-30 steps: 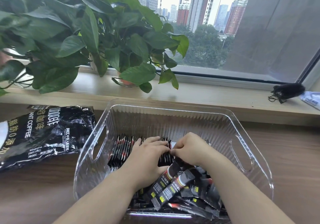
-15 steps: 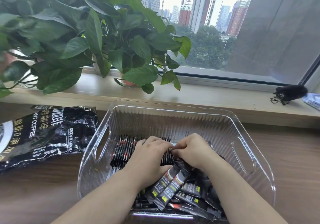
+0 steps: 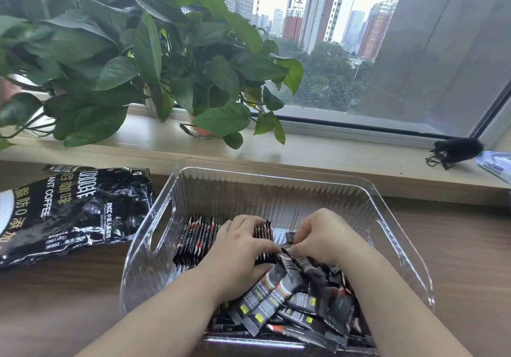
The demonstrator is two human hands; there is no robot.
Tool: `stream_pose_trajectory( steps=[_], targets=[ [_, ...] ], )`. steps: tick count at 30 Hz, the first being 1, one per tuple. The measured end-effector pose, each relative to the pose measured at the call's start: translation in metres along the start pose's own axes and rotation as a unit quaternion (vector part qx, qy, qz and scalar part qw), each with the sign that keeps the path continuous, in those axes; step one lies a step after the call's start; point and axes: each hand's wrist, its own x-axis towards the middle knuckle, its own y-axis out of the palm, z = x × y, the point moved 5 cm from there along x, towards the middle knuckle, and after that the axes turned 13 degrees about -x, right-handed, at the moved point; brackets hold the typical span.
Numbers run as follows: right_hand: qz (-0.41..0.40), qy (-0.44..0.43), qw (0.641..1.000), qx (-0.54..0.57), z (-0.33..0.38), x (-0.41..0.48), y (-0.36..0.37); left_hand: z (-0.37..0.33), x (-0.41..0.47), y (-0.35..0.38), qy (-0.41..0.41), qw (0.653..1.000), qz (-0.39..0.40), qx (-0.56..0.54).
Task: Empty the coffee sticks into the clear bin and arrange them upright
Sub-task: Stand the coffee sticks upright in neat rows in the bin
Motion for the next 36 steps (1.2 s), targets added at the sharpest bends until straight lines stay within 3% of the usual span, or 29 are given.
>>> stream_pose_trajectory(
  steps=[5,17,21,26,30,36],
  targets=[
    [0.008,0.019,0.993,-0.118,-0.004,-0.005,0.010,-0.001,-0.002,0.000,-0.007,1.000,0.009,-0.005],
    [0.014,0.046,0.996,-0.077,-0.008,-0.009,0.006,-0.001,-0.003,-0.001,-0.010,1.000,0.013,0.001],
    [0.008,0.057,0.998,0.008,-0.009,-0.005,-0.002,-0.001,-0.002,-0.001,-0.015,1.000,0.013,-0.005],
    [0.073,0.063,0.983,0.157,0.003,0.009,0.005,0.000,-0.002,0.000,-0.012,1.000,0.009,0.001],
    [0.105,0.083,0.972,0.195,0.011,0.015,0.016,0.001,0.000,0.000,0.000,1.000,-0.001,0.000],
    [0.076,0.073,0.963,0.250,0.011,0.015,0.020,0.006,0.003,0.000,-0.011,0.999,-0.037,-0.027]
  ],
)
